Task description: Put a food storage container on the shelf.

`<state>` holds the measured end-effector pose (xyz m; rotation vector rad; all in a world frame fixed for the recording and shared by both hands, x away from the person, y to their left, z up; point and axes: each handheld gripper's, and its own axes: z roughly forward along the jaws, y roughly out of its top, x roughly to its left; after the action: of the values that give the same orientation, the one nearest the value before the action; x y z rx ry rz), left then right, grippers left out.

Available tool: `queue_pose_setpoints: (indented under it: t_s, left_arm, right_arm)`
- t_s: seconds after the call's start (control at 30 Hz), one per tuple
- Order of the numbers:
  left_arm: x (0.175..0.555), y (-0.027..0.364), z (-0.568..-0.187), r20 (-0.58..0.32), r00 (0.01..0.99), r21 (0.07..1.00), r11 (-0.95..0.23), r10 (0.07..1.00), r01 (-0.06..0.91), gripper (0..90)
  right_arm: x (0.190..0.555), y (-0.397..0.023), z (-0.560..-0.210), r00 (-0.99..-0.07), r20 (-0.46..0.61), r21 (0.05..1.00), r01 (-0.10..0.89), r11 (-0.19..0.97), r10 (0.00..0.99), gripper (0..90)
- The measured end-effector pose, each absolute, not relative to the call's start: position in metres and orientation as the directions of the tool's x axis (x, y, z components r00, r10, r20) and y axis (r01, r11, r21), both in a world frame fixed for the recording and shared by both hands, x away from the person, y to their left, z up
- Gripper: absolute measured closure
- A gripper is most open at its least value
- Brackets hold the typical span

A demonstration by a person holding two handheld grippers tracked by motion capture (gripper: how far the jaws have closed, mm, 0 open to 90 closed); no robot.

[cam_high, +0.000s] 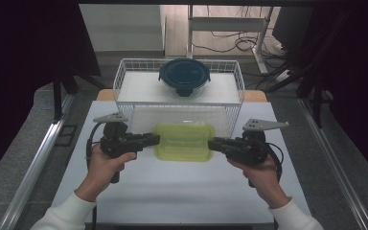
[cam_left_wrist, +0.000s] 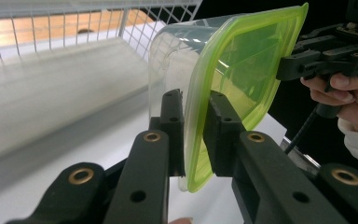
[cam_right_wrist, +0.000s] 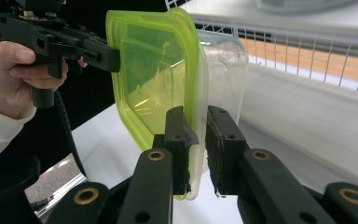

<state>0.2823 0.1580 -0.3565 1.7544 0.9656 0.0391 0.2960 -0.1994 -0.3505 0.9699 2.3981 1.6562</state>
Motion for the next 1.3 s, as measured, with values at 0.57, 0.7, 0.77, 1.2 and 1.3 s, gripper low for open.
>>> queue_pose_setpoints:
  t_s: [0.57, 0.7, 0.77, 1.2, 1.3]
  left_arm:
    - [0.318, 0.166, -0.318, -0.422, 0.675, 0.815, -0.073, 0.606, 0.575, 79.0]
    - [0.325, 0.166, -0.309, -0.415, 0.676, 0.82, -0.072, 0.609, 0.568, 78.9]
    - [0.328, 0.166, -0.303, -0.412, 0.676, 0.821, -0.073, 0.611, 0.566, 78.9]
    - [0.352, 0.167, -0.277, -0.404, 0.682, 0.83, -0.069, 0.609, 0.553, 78.8]
    - [0.357, 0.167, -0.273, -0.405, 0.683, 0.832, -0.065, 0.608, 0.552, 78.8]
  right_arm:
    - [0.325, -0.192, -0.311, -0.796, 0.258, 0.88, 0.428, 0.207, 0.547, 79.2]
    - [0.332, -0.191, -0.305, -0.79, 0.263, 0.88, 0.432, 0.199, 0.553, 79.4]
    - [0.336, -0.192, -0.301, -0.789, 0.265, 0.88, 0.433, 0.194, 0.554, 79.5]
    - [0.359, -0.19, -0.275, -0.784, 0.256, 0.887, 0.423, 0.184, 0.566, 79.7]
    - [0.364, -0.19, -0.27, -0.783, 0.262, 0.887, 0.426, 0.18, 0.563, 79.8]
